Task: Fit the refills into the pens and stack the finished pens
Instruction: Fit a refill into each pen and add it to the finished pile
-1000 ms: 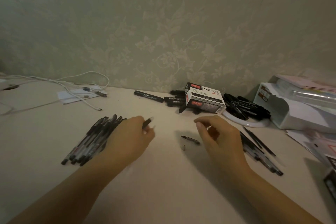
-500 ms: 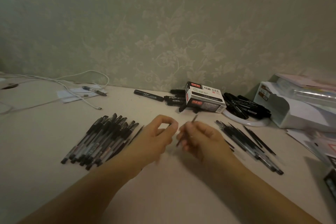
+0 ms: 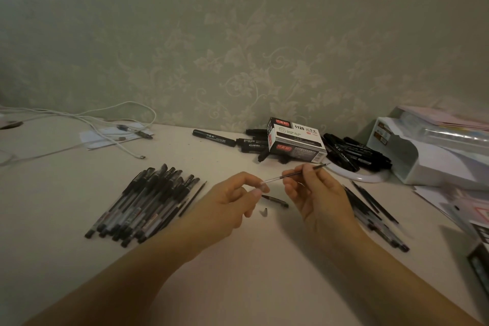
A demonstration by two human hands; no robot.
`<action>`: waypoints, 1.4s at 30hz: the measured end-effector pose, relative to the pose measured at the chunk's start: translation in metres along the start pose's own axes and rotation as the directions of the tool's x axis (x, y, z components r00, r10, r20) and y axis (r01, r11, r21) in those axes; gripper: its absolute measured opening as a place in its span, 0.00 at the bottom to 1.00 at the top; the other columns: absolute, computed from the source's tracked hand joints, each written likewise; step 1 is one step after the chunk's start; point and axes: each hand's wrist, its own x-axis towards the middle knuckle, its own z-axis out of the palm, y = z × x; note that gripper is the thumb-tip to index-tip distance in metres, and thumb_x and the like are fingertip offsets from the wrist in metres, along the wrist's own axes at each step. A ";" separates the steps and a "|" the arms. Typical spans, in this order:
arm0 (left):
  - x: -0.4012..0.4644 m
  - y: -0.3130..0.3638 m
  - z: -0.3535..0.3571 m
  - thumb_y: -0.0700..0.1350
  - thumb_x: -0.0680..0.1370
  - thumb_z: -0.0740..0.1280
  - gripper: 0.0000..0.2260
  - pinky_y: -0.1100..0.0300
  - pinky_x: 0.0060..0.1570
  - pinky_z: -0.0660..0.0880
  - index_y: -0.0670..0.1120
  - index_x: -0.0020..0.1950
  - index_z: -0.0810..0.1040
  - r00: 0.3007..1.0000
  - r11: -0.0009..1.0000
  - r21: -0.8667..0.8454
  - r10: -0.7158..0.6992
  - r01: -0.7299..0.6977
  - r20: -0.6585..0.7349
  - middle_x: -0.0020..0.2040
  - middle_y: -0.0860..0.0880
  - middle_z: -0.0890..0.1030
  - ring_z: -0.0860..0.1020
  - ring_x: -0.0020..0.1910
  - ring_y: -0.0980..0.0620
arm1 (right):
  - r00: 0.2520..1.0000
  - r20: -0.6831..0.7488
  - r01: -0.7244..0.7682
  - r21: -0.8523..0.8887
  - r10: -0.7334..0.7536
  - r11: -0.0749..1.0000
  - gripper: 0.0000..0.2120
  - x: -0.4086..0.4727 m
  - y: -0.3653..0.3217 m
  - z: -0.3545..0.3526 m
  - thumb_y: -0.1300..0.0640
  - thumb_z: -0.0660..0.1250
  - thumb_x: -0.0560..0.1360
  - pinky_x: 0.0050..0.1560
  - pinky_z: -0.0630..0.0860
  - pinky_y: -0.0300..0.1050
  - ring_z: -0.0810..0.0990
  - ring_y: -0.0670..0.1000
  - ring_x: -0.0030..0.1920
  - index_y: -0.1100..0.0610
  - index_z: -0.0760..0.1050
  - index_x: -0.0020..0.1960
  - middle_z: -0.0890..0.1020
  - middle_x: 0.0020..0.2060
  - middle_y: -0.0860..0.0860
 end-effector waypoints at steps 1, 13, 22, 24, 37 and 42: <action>0.000 0.000 0.000 0.50 0.81 0.61 0.07 0.69 0.22 0.62 0.57 0.52 0.78 1.000 1.000 -0.002 0.001 -0.001 -0.003 0.34 0.52 0.72 0.64 0.24 0.60 | 1.000 -0.003 0.004 0.003 -0.004 1.000 0.10 0.000 -0.001 0.000 0.59 0.60 0.82 0.36 0.81 0.37 0.84 0.48 0.35 0.61 0.78 0.46 0.86 0.38 0.56; 0.001 -0.005 0.000 0.52 0.80 0.62 0.06 0.71 0.24 0.64 0.60 0.51 0.78 0.999 0.995 0.095 0.035 -0.036 0.010 0.34 0.54 0.74 0.66 0.24 0.62 | 0.989 0.122 0.122 -0.366 -0.083 0.922 0.11 0.006 0.004 -0.010 0.55 0.65 0.79 0.41 0.78 0.40 0.80 0.46 0.37 0.54 0.84 0.42 0.85 0.39 0.52; 0.005 -0.011 -0.005 0.50 0.80 0.62 0.06 0.71 0.23 0.64 0.60 0.54 0.75 0.997 0.995 0.083 0.055 -0.051 -0.056 0.33 0.53 0.75 0.67 0.24 0.62 | 0.892 0.442 0.450 -0.848 -0.094 0.279 0.20 -0.002 0.018 -0.015 0.34 0.70 0.67 0.44 0.73 0.30 0.76 0.41 0.45 0.41 0.79 0.55 0.77 0.44 0.41; 0.006 -0.012 -0.005 0.51 0.81 0.61 0.06 0.70 0.24 0.65 0.61 0.55 0.75 0.997 0.992 0.111 0.059 -0.052 -0.058 0.33 0.53 0.75 0.67 0.24 0.62 | 0.862 0.503 0.506 -0.857 -0.057 0.095 0.17 0.000 0.019 -0.018 0.39 0.72 0.70 0.44 0.70 0.28 0.74 0.40 0.46 0.43 0.79 0.56 0.75 0.45 0.40; 0.001 -0.017 -0.004 0.51 0.81 0.60 0.08 0.59 0.36 0.75 0.66 0.55 0.73 0.987 0.884 0.449 0.161 -0.132 -0.027 0.38 0.50 0.76 0.77 0.38 0.50 | 0.953 0.293 0.255 -0.639 -0.076 0.725 0.03 0.002 0.019 -0.013 0.62 0.70 0.77 0.39 0.77 0.34 0.82 0.44 0.37 0.56 0.82 0.48 0.85 0.38 0.52; 0.001 -0.017 -0.005 0.52 0.81 0.61 0.06 0.60 0.35 0.72 0.63 0.55 0.73 0.983 0.854 0.497 0.182 -0.154 -0.009 0.38 0.50 0.76 0.73 0.32 0.57 | 0.943 0.332 0.247 -0.625 -0.034 0.740 0.03 0.003 0.020 -0.014 0.62 0.71 0.76 0.40 0.78 0.34 0.83 0.46 0.38 0.56 0.82 0.48 0.86 0.39 0.53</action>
